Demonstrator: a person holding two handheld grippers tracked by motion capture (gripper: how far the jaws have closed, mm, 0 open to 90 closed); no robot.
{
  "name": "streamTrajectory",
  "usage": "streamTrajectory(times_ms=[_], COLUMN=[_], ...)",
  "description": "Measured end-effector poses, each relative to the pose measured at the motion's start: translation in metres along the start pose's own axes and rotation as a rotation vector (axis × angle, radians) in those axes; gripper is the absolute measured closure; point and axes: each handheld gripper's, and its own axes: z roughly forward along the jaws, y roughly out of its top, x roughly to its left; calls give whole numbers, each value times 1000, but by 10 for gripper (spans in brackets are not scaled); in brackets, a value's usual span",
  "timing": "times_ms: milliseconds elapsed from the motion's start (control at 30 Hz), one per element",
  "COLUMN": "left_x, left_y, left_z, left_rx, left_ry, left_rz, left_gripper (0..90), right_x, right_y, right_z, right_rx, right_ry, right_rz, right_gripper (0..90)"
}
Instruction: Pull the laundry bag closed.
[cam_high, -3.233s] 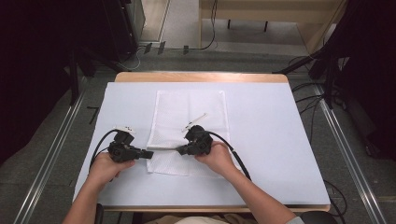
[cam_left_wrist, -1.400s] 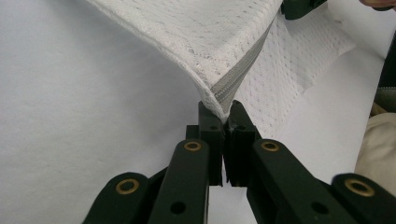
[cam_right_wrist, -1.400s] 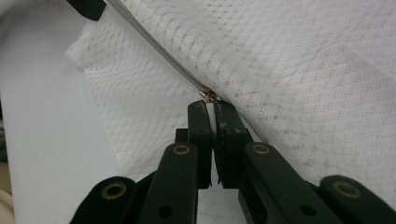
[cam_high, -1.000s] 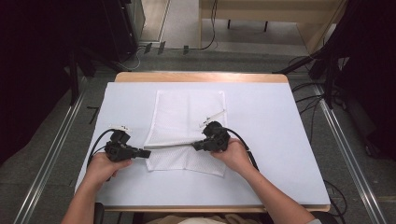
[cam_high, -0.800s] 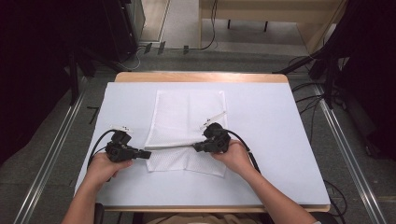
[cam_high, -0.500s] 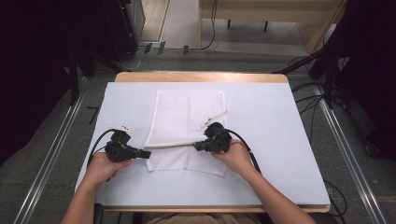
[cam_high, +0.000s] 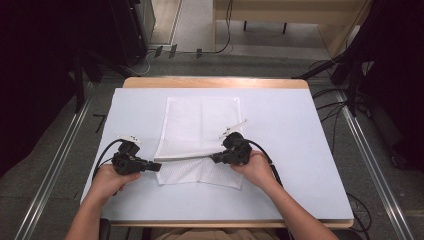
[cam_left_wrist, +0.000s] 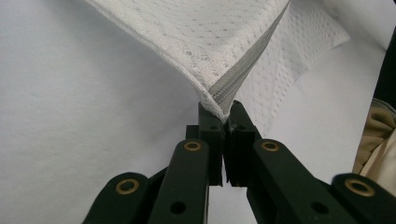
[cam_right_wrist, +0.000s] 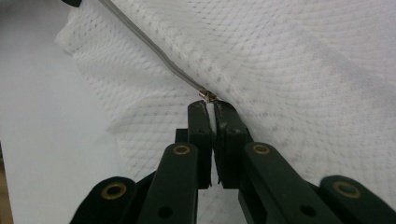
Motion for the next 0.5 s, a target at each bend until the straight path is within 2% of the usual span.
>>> streamTrajectory(times_ms=[500], left_x=[1], left_y=[-1], left_z=[-1], left_rx=[-1], left_ry=[2], left_rz=[-1], left_gripper=[882], right_x=[-13], right_y=[-10], right_z=[-14], right_rx=[-1], right_ry=[-2], right_rz=[31], right_gripper=[877])
